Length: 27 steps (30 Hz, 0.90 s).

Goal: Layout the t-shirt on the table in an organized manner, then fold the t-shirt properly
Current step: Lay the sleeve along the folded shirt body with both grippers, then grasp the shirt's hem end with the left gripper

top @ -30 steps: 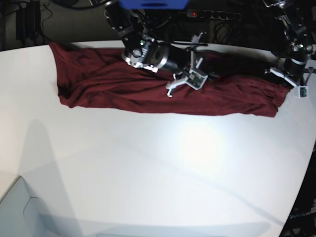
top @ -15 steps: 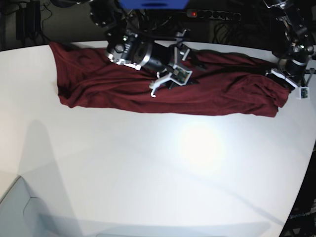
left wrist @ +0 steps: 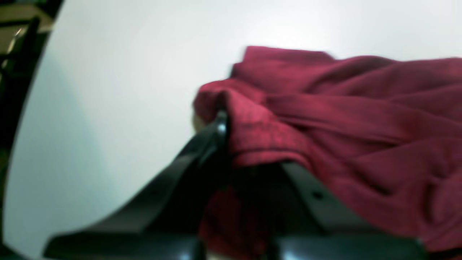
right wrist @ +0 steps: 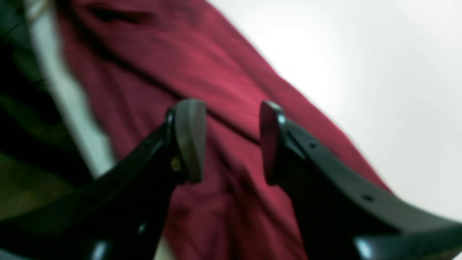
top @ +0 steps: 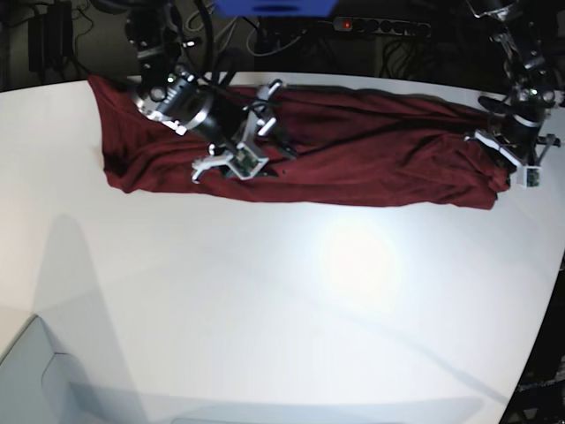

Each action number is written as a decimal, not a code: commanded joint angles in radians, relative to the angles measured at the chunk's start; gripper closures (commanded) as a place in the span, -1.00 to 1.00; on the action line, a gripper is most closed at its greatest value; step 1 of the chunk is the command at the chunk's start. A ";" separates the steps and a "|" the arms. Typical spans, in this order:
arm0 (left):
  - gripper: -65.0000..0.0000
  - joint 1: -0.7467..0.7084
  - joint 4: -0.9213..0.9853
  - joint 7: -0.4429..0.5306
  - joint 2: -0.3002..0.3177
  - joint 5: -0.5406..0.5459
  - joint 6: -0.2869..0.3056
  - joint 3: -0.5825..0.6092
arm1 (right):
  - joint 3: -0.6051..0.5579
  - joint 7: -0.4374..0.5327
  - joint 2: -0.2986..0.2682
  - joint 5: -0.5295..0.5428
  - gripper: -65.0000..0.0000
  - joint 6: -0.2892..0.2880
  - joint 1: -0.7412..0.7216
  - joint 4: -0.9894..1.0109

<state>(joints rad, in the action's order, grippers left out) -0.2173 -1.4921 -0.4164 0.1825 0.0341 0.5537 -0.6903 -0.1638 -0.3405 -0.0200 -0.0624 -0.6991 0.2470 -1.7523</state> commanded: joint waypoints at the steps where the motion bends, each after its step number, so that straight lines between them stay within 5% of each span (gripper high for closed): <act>1: 0.77 -0.012 -0.021 0.020 0.015 0.011 -0.001 0.002 | 0.027 0.027 0.004 0.020 0.20 0.001 -0.008 -0.022; 8: -0.03 -0.035 -0.023 0.020 0.004 0.014 -0.002 -0.004 | 0.158 0.025 0.005 0.022 0.20 0.001 0.002 -0.024; 20: -0.38 -0.060 -0.025 0.023 0.004 0.023 -0.002 -0.007 | 0.168 0.027 0.005 0.022 0.18 0.001 0.059 -0.024; 27: -1.00 -0.060 -0.025 0.027 0.013 0.105 -0.001 -0.007 | 0.168 0.027 0.007 0.022 -0.20 0.001 0.088 -0.018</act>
<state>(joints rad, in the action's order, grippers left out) -0.2794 -1.4982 -0.4149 0.1768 0.1253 0.5537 -0.6910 0.0036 -0.3374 -0.0162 -0.0624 -0.6991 0.3344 -1.7561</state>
